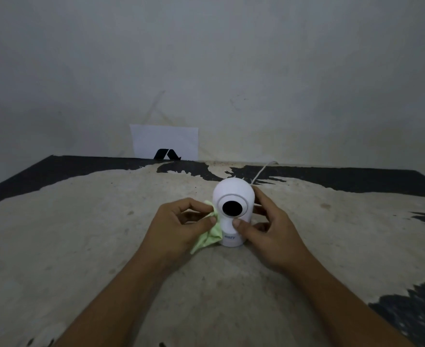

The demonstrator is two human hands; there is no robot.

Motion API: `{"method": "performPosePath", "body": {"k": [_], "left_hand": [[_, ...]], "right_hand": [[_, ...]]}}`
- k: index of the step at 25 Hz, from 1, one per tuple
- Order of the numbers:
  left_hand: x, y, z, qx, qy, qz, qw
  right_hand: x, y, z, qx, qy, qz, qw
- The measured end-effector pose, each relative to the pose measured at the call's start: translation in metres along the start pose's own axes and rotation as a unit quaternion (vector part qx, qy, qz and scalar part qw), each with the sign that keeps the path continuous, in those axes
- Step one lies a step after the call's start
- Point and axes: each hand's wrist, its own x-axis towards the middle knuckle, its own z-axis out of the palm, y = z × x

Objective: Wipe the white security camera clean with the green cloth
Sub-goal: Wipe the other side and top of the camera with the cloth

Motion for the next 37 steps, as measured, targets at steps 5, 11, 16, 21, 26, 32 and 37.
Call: {"method": "performPosePath", "body": {"k": [5,11,16,21,26,32,37], "left_hand": [[-0.004,0.004,0.005,0.0,-0.017,-0.009,1.0],[-0.003,-0.002,0.009,0.017,-0.043,-0.029,0.999],[-0.004,0.002,0.012,0.07,0.023,0.017,0.997],[-0.001,0.002,0.005,0.104,-0.042,0.005,0.994],[0.003,0.017,-0.004,0.039,0.045,0.069,0.996],[-0.008,0.04,0.013,-0.086,0.087,0.129,0.984],[-0.01,0.041,0.021,-0.09,0.05,0.148,0.984]], "right_hand": [[0.0,0.001,0.0,-0.003,0.001,-0.002,1.0],[0.0,0.0,0.0,0.003,-0.003,-0.004,1.0],[0.0,0.0,-0.001,0.013,-0.002,-0.006,1.0],[0.0,0.0,-0.001,0.009,-0.005,-0.009,1.0],[-0.003,-0.011,-0.001,-0.021,0.006,-0.015,1.0],[-0.012,-0.035,0.004,-0.111,0.122,-0.129,0.978],[-0.015,-0.051,0.007,-0.049,0.136,-0.191,0.971]]}}
